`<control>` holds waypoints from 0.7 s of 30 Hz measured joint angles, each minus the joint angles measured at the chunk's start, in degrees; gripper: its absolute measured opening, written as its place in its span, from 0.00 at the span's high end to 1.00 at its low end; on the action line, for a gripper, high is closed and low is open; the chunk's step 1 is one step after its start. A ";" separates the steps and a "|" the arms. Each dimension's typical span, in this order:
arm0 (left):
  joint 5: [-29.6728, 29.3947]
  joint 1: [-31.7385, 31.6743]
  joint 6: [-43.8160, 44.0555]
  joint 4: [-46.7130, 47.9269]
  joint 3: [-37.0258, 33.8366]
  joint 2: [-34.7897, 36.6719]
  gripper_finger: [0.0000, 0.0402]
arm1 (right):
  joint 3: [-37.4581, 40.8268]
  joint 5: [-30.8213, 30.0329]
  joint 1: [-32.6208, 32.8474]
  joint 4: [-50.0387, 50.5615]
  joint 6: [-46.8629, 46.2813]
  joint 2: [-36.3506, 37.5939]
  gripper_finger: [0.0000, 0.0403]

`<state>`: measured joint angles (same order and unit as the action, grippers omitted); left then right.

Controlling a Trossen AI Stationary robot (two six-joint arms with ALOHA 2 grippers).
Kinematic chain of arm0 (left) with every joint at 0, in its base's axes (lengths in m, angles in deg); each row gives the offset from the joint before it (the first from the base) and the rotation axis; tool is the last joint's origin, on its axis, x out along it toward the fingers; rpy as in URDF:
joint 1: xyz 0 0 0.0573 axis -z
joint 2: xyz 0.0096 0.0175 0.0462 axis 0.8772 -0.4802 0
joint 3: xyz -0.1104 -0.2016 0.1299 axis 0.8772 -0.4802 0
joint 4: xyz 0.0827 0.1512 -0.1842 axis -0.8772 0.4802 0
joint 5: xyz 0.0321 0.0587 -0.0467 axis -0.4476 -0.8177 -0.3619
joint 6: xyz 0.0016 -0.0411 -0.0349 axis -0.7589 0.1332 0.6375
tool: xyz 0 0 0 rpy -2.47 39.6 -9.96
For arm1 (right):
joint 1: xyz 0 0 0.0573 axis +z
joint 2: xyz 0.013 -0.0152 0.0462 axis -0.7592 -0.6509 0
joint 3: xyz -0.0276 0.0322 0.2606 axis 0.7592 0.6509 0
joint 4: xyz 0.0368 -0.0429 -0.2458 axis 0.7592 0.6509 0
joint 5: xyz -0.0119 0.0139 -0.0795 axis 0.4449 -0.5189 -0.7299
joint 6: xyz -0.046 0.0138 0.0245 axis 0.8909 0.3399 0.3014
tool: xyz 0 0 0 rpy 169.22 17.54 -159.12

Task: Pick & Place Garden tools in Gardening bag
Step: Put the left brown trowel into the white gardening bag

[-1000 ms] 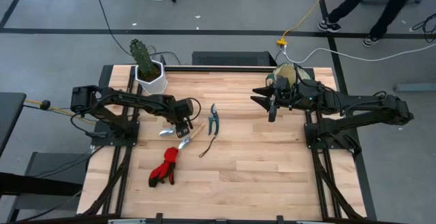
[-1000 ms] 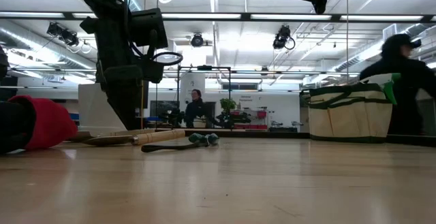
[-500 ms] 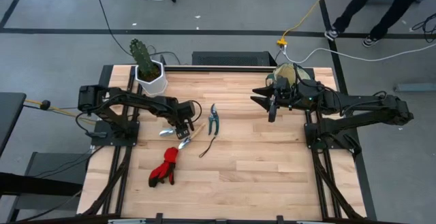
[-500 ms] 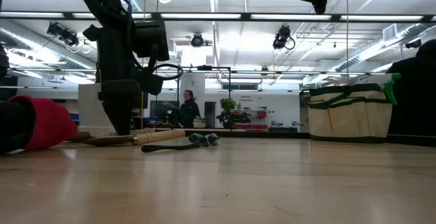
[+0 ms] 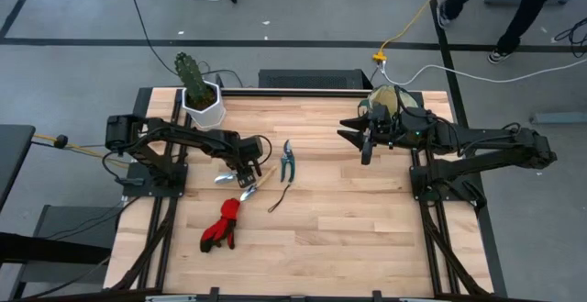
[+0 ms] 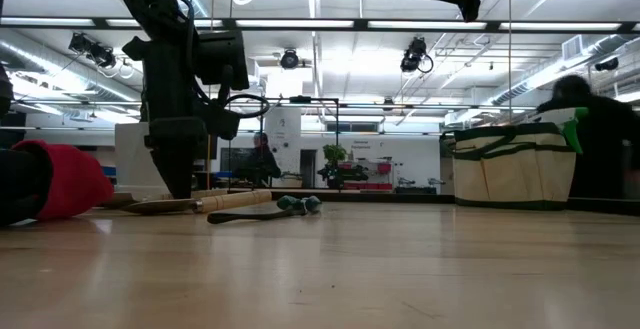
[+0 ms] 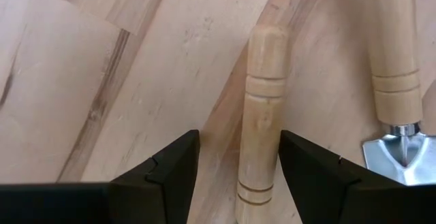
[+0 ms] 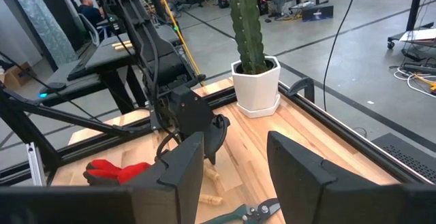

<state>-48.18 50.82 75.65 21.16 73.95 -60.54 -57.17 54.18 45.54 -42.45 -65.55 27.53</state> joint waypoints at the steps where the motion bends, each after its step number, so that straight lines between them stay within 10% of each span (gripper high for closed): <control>1: 0.00 0.00 0.00 0.02 0.00 0.00 0.49 | 0.00 0.00 -0.01 -0.01 -0.01 0.00 0.60; 21: -0.17 -0.07 0.74 -0.11 -0.04 -0.09 0.78 | 0.00 0.01 0.00 -0.05 0.01 0.00 0.60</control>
<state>-48.35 50.76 76.40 21.06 73.91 -60.63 -57.17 54.19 45.54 -42.50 -65.55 27.53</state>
